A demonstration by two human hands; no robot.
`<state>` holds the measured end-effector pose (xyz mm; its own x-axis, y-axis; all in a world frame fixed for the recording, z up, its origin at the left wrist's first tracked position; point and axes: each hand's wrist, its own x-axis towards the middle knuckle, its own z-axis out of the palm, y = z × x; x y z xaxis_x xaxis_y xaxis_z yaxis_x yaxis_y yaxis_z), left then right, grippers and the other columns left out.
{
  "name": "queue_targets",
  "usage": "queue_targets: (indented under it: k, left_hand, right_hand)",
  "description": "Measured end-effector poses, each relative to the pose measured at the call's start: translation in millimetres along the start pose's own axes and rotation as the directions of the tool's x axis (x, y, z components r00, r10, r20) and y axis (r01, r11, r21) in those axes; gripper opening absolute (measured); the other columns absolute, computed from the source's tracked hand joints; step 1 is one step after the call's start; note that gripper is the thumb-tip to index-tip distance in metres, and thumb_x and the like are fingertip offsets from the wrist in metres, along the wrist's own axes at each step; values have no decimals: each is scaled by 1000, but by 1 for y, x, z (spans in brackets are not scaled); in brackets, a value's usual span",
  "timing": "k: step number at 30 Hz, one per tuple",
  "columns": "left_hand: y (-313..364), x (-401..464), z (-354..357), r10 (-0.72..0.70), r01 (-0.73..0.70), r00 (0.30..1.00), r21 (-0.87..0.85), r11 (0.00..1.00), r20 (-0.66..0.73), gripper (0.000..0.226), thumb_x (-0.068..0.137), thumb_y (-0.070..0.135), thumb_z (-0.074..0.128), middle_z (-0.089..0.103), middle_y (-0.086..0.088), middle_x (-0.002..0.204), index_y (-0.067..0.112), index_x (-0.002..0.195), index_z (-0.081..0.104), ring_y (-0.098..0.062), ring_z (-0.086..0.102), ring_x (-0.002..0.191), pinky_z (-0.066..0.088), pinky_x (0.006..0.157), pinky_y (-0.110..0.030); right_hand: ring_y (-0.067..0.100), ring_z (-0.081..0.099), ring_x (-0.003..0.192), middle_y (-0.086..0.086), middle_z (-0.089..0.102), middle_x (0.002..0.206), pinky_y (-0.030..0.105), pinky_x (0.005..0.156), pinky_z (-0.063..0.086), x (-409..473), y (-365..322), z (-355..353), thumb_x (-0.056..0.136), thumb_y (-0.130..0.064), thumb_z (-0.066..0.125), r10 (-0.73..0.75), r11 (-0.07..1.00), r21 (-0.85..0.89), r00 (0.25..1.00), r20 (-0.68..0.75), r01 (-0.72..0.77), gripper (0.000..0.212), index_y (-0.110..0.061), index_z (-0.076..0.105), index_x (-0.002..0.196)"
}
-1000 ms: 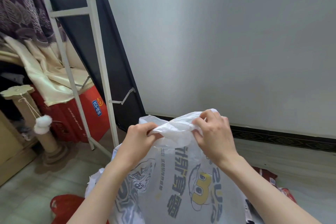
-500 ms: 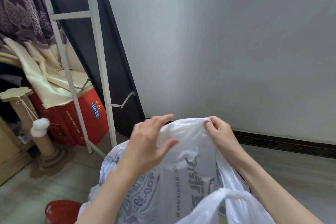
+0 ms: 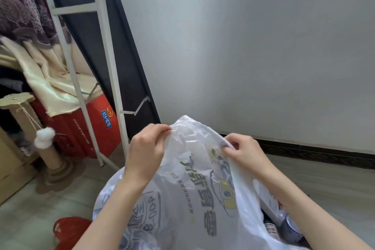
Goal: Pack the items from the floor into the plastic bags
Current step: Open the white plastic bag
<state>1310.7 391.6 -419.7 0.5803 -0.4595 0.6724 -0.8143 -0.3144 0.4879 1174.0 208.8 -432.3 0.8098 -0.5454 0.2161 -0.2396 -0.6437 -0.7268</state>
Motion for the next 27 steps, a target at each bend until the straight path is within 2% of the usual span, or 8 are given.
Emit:
queue_targets:
  k: [4, 6, 10, 15, 18, 20, 23, 27]
  left_hand:
    - [-26, 0, -18, -309, 307, 951, -48, 950, -30, 12, 88, 11, 57, 63, 7, 79, 16, 86, 68, -16, 59, 85, 39, 76, -26]
    - [-35, -4, -20, -361, 361, 932, -31, 932, 23, 12, 89, 12, 56, 63, 5, 79, 17, 85, 66, -20, 59, 87, 39, 77, -29]
    - [-33, -6, -10, -352, 353, 934, -9, 935, 58, 14, 90, 11, 52, 62, 5, 83, 21, 84, 60, -19, 57, 86, 39, 75, -29]
    - [-10, -9, 2, -126, 136, 989, -163, 977, 72, 26, 89, 26, 56, 56, 4, 112, 21, 114, 53, -12, 54, 104, 43, 90, -30]
    - [11, -16, 19, 234, -220, 944, -82, 972, 234, 54, 78, 45, 61, 54, 5, 122, 29, 126, 42, -9, 50, 112, 40, 95, -28]
    - [15, -22, 35, 310, -320, 882, -32, 947, 355, 62, 76, 31, 66, 54, 3, 121, 33, 130, 35, -11, 50, 106, 47, 89, -35]
    - [9, -22, 39, 278, -250, 852, -121, 961, 443, 58, 83, 8, 59, 58, -2, 109, 38, 127, 34, -20, 57, 94, 51, 75, -42]
    - [4, -15, 27, 244, -145, 834, -230, 962, 494, 34, 88, 10, 57, 66, 1, 106, 25, 118, 57, -15, 62, 95, 48, 83, -30]
  right_hand:
    - [12, 59, 49, 13, 63, 69, 18, 46, 47, 0, 18, -26, 85, 4, 57, 292, 692, 647, 944, 155, -320, 10, 1, 66, 88]
    - [21, 62, 55, 18, 65, 76, 25, 50, 52, -2, 28, -34, 83, -3, 59, 271, 582, 700, 910, 313, -414, 12, 2, 68, 91]
    - [28, 65, 80, 19, 68, 96, 37, 77, 52, -2, 31, -36, 75, -30, 72, 107, 597, 675, 877, 469, -433, 38, -3, 68, 103]
    - [22, 69, 78, 10, 72, 93, 28, 68, 57, 6, 18, -31, 89, -18, 48, 67, 475, 780, 900, 430, -408, 27, -11, 73, 96]
    - [16, 70, 78, 5, 73, 89, 25, 70, 56, 9, 6, -24, 89, -23, 45, 57, 510, 768, 906, 419, -387, 28, -13, 72, 92]
    - [15, 69, 76, 4, 73, 86, 23, 69, 56, 8, 1, -23, 94, -25, 41, 42, 553, 745, 906, 422, -373, 33, -12, 70, 90]
    - [17, 69, 71, 8, 73, 82, 23, 65, 55, 6, 3, -24, 95, -22, 44, 90, 604, 718, 924, 371, -347, 30, -8, 71, 89]
    - [8, 59, 53, 7, 66, 73, 16, 50, 47, 7, 22, -28, 82, -3, 64, 278, 751, 594, 954, 111, -288, 8, -10, 67, 81]
